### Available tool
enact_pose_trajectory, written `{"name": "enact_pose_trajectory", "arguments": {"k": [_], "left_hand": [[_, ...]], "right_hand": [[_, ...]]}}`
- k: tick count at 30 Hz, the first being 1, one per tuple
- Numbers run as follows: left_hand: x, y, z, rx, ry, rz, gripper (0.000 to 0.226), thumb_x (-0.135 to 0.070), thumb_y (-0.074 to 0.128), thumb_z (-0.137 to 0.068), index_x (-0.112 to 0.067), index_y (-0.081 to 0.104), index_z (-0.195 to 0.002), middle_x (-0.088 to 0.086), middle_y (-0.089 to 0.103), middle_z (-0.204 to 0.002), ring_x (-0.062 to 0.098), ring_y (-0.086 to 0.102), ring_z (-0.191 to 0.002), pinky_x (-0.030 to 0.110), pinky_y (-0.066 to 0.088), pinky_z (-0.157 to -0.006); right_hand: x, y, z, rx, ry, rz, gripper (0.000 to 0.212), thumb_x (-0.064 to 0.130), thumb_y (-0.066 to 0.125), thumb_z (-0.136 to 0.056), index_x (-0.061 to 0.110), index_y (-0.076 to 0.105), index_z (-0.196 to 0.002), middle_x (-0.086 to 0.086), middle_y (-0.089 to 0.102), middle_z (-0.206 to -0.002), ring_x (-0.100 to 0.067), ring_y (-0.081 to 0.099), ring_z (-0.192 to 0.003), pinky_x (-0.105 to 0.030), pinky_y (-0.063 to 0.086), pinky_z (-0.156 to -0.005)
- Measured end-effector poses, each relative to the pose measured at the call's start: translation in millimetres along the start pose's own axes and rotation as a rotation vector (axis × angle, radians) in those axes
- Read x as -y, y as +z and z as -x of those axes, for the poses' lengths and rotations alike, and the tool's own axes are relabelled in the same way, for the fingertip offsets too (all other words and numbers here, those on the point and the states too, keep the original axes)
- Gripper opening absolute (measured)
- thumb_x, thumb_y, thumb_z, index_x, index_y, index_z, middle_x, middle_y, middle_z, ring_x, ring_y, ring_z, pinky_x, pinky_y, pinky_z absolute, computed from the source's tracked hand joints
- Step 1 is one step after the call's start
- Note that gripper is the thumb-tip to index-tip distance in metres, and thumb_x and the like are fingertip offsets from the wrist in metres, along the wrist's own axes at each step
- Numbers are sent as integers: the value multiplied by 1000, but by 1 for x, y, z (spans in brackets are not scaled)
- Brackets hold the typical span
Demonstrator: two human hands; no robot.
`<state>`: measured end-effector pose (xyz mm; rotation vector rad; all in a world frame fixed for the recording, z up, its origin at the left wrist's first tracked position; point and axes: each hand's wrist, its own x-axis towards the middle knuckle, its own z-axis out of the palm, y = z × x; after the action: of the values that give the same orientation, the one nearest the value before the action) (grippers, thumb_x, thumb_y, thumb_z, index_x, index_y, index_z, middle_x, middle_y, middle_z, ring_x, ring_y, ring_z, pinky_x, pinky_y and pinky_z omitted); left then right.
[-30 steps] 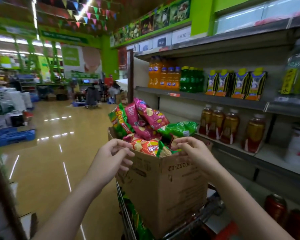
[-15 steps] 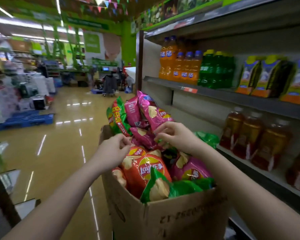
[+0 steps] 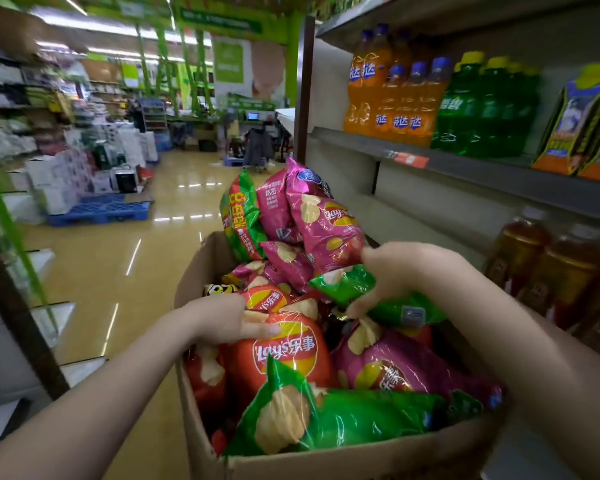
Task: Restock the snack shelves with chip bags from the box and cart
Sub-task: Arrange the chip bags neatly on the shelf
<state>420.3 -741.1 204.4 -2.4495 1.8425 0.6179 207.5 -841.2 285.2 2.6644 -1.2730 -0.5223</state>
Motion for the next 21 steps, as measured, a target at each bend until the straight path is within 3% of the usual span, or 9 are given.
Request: {"name": "enact_pose_trajectory", "arguments": {"k": [4, 6, 10, 13, 15, 17, 19, 21], "left_hand": [[-5, -13, 15, -58, -49, 114, 87, -81, 59, -55, -12, 65, -107, -4, 70, -95, 12, 67, -86, 27, 54, -81], [-10, -21, 25, -122, -58, 175, 71, -71, 68, -62, -12, 65, -102, -7, 70, -83, 10, 67, -81, 25, 53, -75], [-14, -41, 52, -196, -61, 213, 58, -61, 76, -62, -17, 60, -97, -8, 68, -88, 9, 66, -82, 24, 54, -74], [-13, -56, 72, -269, -76, 214, 51, -58, 79, -62, -23, 57, -94, -11, 67, -87, 7, 65, -80, 23, 54, -69], [-12, -66, 85, -329, -105, 252, 47, -56, 79, -63, -26, 54, -90, -11, 66, -85, 7, 65, -77, 24, 56, -64], [-8, -76, 94, -416, -144, 338, 51, -55, 80, -62, -22, 57, -94, -6, 67, -87, 12, 66, -78, 31, 59, -66], [-4, -82, 101, -524, -169, 477, 47, -50, 82, -64, -19, 57, -90, -3, 68, -84, 15, 67, -75, 34, 59, -64], [-1, -84, 104, -640, -170, 644, 41, -43, 83, -67, -17, 57, -84, 0, 67, -79, 17, 66, -70, 29, 54, -52]], "right_hand": [[-9, 16, -5, -30, -40, -69, 106, 69, 61, -77, 2, 21, -150, -12, 57, -127, -25, 57, -110, -30, 49, -90], [-19, 18, -6, -67, -71, -127, 96, 64, 64, -79, 6, 29, -147, -10, 58, -127, -24, 57, -110, -32, 49, -94], [-37, 3, 14, -103, -146, -223, 72, 54, 64, -85, 15, 40, -141, -4, 52, -137, -19, 54, -117, -23, 42, -92], [-53, -22, 41, -159, -195, -302, 59, 65, 56, -80, 26, 52, -123, 5, 62, -124, -5, 62, -98, -18, 48, -82], [-61, -39, 58, -241, -231, -435, 61, 70, 52, -72, 27, 58, -116, 10, 69, -105, -1, 67, -81, -21, 55, -75], [-61, -50, 70, -381, -291, -637, 59, 68, 53, -68, 33, 58, -114, 10, 70, -99, 0, 69, -78, -21, 58, -70], [-47, -55, 77, -542, -440, -849, 49, 61, 58, -67, 42, 54, -112, 12, 67, -104, 3, 68, -85, -20, 58, -71], [-24, -55, 75, -643, -607, -910, 41, 47, 64, -75, 52, 48, -112, 23, 58, -112, 5, 63, -100, -20, 58, -77]]}}
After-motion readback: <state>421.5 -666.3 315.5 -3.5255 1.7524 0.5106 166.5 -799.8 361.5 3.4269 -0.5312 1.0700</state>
